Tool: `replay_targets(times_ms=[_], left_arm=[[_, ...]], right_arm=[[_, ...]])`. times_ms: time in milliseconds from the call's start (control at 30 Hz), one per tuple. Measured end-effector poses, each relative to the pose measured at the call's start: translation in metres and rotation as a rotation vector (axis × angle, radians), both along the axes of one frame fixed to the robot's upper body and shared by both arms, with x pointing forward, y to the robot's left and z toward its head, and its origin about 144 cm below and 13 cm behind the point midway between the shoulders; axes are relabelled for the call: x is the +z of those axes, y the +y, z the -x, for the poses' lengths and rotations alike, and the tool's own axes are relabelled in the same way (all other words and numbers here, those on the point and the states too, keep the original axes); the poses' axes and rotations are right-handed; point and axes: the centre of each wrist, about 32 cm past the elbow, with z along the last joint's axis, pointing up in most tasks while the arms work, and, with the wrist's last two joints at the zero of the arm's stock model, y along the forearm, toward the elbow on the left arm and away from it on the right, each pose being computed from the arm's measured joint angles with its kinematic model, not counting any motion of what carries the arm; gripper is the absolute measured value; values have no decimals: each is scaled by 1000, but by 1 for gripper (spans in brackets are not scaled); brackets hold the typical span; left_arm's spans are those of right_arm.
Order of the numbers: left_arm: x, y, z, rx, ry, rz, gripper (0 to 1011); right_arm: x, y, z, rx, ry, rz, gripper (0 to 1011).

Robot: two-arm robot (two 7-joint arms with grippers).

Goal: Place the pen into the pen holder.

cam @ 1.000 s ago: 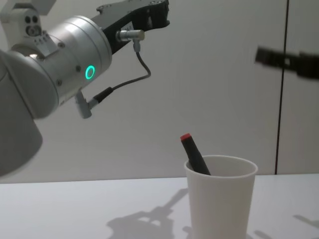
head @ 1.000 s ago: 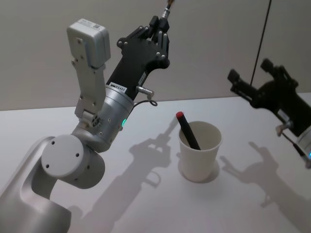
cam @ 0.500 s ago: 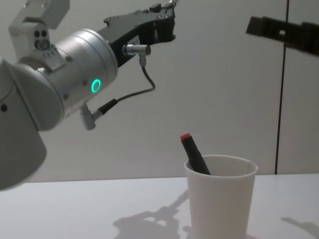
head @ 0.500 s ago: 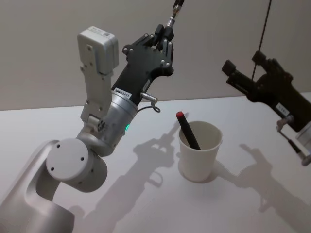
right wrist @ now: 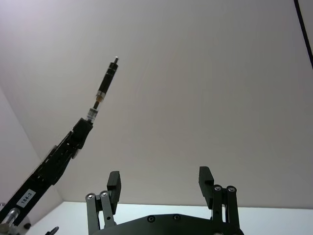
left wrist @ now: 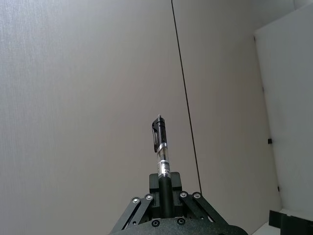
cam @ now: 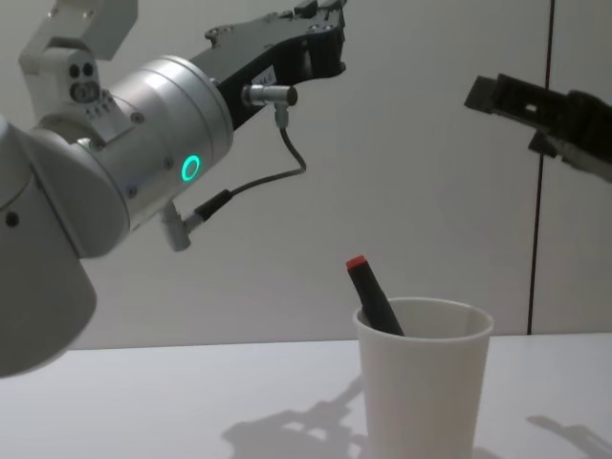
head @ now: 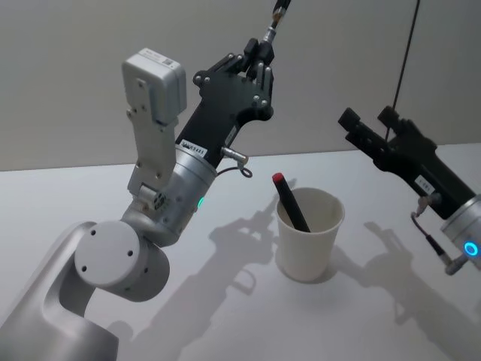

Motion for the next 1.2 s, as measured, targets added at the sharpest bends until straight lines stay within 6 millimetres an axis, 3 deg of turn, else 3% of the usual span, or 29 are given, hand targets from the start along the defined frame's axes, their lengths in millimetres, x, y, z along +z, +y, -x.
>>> replay_targets(times_ms=[667, 1200], left_arm=[[1, 0, 3, -5, -19, 14, 135], [1, 0, 4, -6, -22, 18, 135]], right_arm=[[-10, 24, -15, 77, 105, -285, 1001], [7, 63, -55, 287, 110, -501, 1001]])
